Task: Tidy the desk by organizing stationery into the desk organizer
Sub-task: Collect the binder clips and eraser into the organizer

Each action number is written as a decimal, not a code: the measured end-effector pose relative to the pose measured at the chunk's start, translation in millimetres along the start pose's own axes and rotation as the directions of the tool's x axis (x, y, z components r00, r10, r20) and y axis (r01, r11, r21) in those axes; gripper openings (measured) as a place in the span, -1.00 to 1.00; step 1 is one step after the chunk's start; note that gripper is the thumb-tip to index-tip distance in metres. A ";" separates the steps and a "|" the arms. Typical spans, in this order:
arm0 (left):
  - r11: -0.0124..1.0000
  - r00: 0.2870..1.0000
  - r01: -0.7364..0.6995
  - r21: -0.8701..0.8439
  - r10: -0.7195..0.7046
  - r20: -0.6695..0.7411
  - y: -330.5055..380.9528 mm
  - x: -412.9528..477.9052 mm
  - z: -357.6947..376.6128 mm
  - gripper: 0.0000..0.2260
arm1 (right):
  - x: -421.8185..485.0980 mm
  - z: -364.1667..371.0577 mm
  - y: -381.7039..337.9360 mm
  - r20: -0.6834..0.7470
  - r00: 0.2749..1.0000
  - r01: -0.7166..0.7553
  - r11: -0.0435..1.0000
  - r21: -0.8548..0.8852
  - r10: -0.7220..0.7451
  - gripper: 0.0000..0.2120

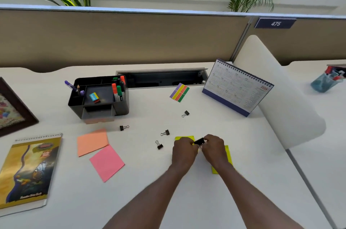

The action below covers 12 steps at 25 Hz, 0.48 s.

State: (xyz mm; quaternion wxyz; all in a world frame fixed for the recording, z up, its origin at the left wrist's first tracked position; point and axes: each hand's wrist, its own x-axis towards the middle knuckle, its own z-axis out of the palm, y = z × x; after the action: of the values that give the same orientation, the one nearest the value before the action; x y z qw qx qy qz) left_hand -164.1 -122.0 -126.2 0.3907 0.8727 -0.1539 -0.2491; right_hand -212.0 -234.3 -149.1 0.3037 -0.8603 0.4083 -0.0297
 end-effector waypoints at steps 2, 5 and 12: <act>0.998 0.998 0.061 -0.027 -0.062 -0.007 6.1 1.5 11.1 -0.68 | 3.5 -1.5 7.7 0.045 0.999 0.011 1.000 0.006 -0.012 -0.74; 0.991 0.993 0.103 -0.081 -0.107 -0.043 10.0 4.0 20.3 -0.66 | 6.8 -4.7 8.5 0.090 0.994 0.062 0.998 0.033 -0.064 -0.65; 0.963 0.972 0.165 -0.215 -0.196 -0.132 11.2 8.6 22.8 -0.90 | 6.6 -6.7 -1.1 0.086 0.987 0.131 0.987 0.088 -0.139 -0.68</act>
State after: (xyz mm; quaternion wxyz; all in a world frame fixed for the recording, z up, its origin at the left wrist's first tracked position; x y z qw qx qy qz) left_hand -170.5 -147.0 -133.4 0.4639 0.8551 -0.0173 -0.2309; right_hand -208.9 -241.9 -144.3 0.3546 -0.8732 0.3332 -0.0274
